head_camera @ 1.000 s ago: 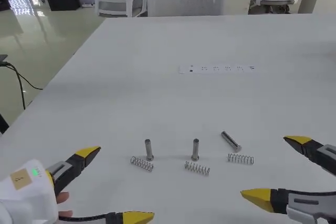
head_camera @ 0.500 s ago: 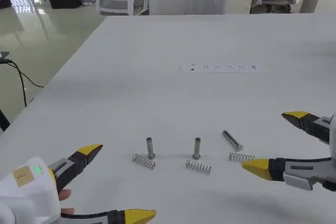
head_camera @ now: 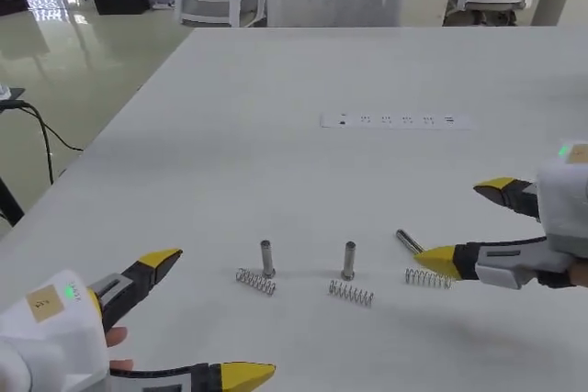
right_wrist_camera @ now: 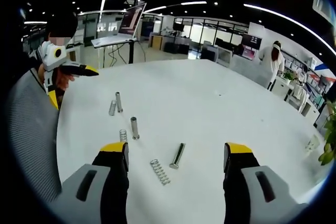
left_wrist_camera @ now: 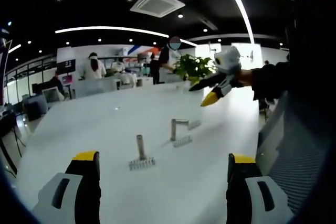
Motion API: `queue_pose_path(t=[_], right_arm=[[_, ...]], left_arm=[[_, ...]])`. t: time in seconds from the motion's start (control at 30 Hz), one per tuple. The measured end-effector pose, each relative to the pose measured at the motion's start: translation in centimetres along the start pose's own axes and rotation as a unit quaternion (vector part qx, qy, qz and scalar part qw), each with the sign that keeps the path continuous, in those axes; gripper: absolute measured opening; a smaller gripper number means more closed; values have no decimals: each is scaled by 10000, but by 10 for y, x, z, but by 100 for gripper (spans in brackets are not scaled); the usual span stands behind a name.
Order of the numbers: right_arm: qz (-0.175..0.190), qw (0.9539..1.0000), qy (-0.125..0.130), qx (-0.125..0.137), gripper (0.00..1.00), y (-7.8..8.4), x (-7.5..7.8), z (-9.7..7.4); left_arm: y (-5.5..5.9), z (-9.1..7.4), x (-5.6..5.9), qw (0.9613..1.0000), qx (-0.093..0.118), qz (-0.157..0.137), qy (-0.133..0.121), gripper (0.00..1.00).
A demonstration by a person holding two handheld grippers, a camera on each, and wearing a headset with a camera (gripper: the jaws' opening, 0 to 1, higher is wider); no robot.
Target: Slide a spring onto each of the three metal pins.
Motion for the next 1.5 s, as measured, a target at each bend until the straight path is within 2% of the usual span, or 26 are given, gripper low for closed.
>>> queue_pose_path(t=[0.5, 0.6, 0.8, 1.0, 1.37, 1.5], right_arm=[[-113, 9982, 54, -591, 53, -1, 10, 28], [-33, 9978, 9, -661, 52, 0, 11, 34], [164, 9964, 23, -836, 40, 5, 16, 44], [250, 9937, -89, -1087, 31, 11, 14, 55], [415, 9883, -132, -1460, 19, 17, 15, 77], [480, 9863, -172, -1567, 18, 20, 14, 83]], left_arm=[[0, 0, 1, 10000, -5, 10, 12, 98], [0, 0, 2, 10000, -8, 6, 20, 98], [0, 0, 1, 10000, -14, 17, 14, 98], [1, 0, 0, 10000, -28, 7, -4, 98], [2, -1, -2, 10000, -38, -13, -56, 98], [2, -1, -2, 10000, -34, -20, -68, 98]])
Point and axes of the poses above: the centre of the closed fingertips' face, and the gripper's own axes: z roughly forward along the fingers, x roughly to its right, y roughly out of its underside, the point moved 7 cm from there along -z, roughly backward along the fingers, and after that the axes turned 3 degrees about -z, right-handed, at the moved point
